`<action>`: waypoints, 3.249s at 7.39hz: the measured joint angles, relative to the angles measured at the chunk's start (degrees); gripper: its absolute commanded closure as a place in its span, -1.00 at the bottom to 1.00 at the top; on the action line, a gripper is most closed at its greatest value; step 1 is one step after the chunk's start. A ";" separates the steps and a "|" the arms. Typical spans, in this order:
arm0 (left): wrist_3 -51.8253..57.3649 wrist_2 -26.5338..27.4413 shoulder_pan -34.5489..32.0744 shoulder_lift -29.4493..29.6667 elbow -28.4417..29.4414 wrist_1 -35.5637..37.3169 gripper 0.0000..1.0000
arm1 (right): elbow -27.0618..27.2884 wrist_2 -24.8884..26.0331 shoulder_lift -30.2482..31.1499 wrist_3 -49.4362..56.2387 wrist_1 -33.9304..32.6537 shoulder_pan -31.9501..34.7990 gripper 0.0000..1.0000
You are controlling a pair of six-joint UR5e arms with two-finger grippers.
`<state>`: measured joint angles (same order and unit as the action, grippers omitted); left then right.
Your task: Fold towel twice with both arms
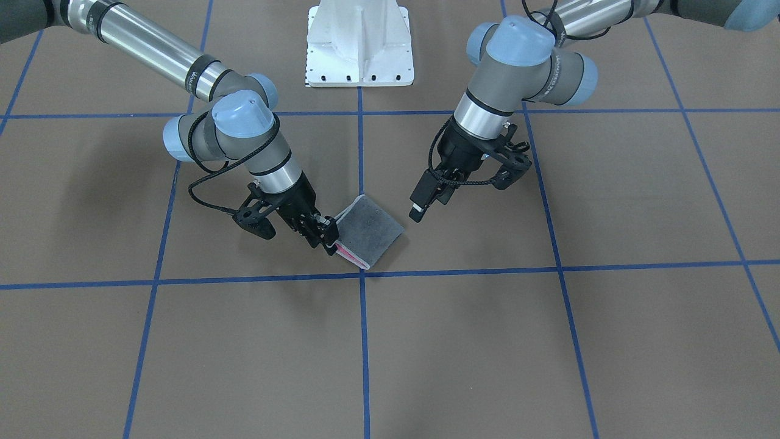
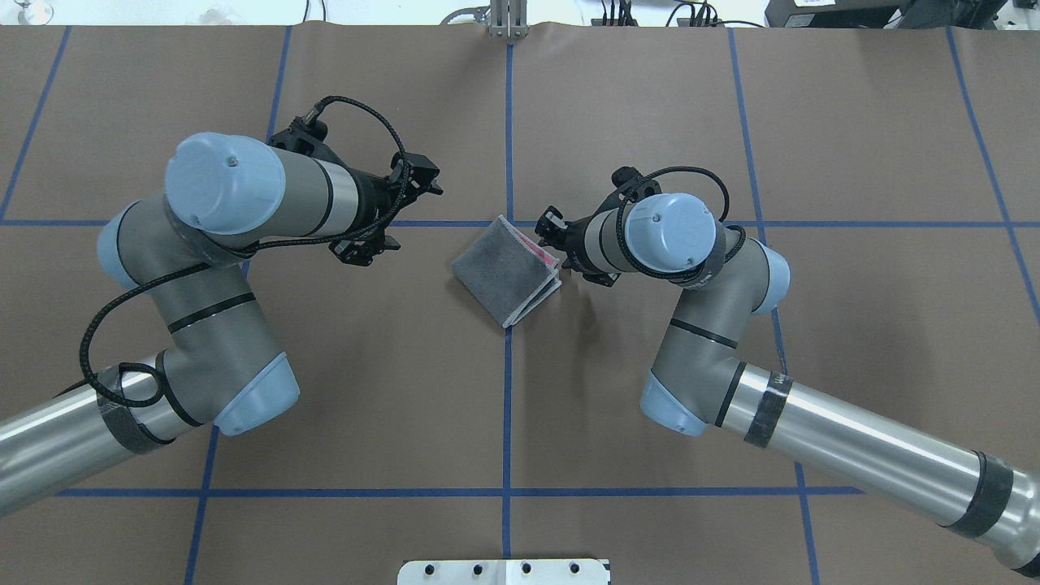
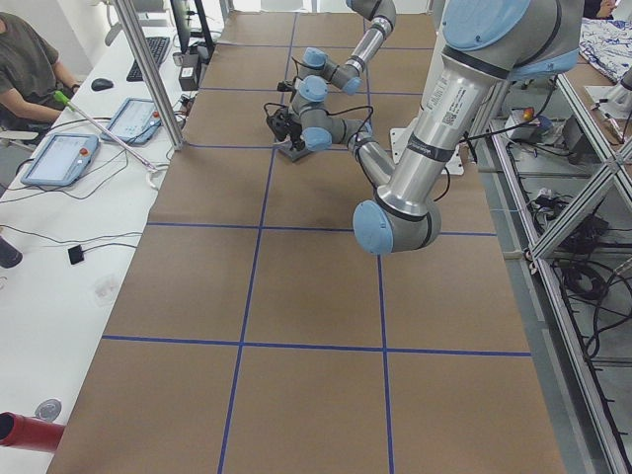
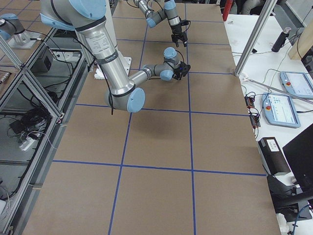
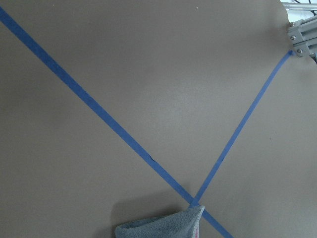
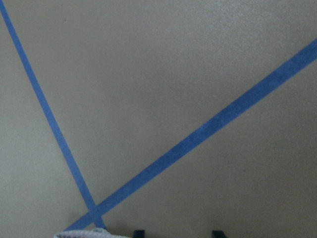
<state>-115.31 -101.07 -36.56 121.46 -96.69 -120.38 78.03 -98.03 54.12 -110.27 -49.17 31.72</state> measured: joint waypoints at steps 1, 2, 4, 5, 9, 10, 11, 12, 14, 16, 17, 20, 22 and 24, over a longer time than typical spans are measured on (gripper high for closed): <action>0.00 0.00 0.00 0.00 0.01 0.03 -0.98 | -0.08 0.02 -0.03 -0.14 -0.03 -0.16 -0.09; 0.00 0.00 0.00 0.00 0.01 0.03 -0.98 | -0.17 0.03 -0.06 -0.19 -0.04 -0.32 -0.08; 0.00 0.02 0.00 0.00 0.01 0.04 -0.98 | -0.26 0.04 -0.07 -0.27 -0.04 -0.43 0.01; 0.00 0.04 0.00 0.00 0.01 0.03 -0.98 | -0.32 0.03 -0.07 -0.29 -0.04 -0.44 0.05; 0.00 0.07 0.00 -0.01 0.01 0.06 -0.98 | -0.43 0.04 -0.07 -0.24 -0.06 -0.47 0.26; 0.00 0.03 0.00 -0.05 0.01 0.04 -0.98 | -0.44 0.03 -0.10 -0.29 -0.05 -0.49 0.34; 0.00 0.03 0.00 -0.10 0.00 0.02 -0.98 | -0.44 0.03 -0.11 -0.35 -0.05 -0.47 0.44; 0.00 0.04 0.00 -0.17 -0.04 0.04 -0.98 | -0.42 0.03 -0.13 -0.37 -0.05 -0.44 0.60; 0.00 0.05 0.00 -0.20 -0.07 0.02 -0.98 | -0.42 0.03 -0.12 -0.44 -0.03 -0.43 0.66; 0.00 0.06 0.00 -0.20 -0.08 0.05 -0.98 | -0.21 0.03 -0.13 -0.47 0.03 -0.43 0.90; -0.02 0.08 0.00 -0.19 -0.08 0.06 -0.98 | 0.03 0.03 -0.12 -0.67 0.00 -0.43 1.00; -0.08 0.09 0.01 -0.18 -0.08 0.06 -0.98 | 0.92 -0.04 0.06 -1.20 -0.17 -0.43 1.00; -0.09 0.09 0.07 -0.18 -0.08 0.04 -0.98 | 2.31 -0.05 0.33 -1.20 -0.42 -0.43 1.00; -0.09 0.09 0.14 -0.15 -0.08 0.04 -0.98 | 4.09 -0.06 0.63 -1.24 -2.02 -0.41 1.00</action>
<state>-115.40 -100.99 -36.42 121.31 -96.77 -120.35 82.12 -98.09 54.75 -111.50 -51.19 31.30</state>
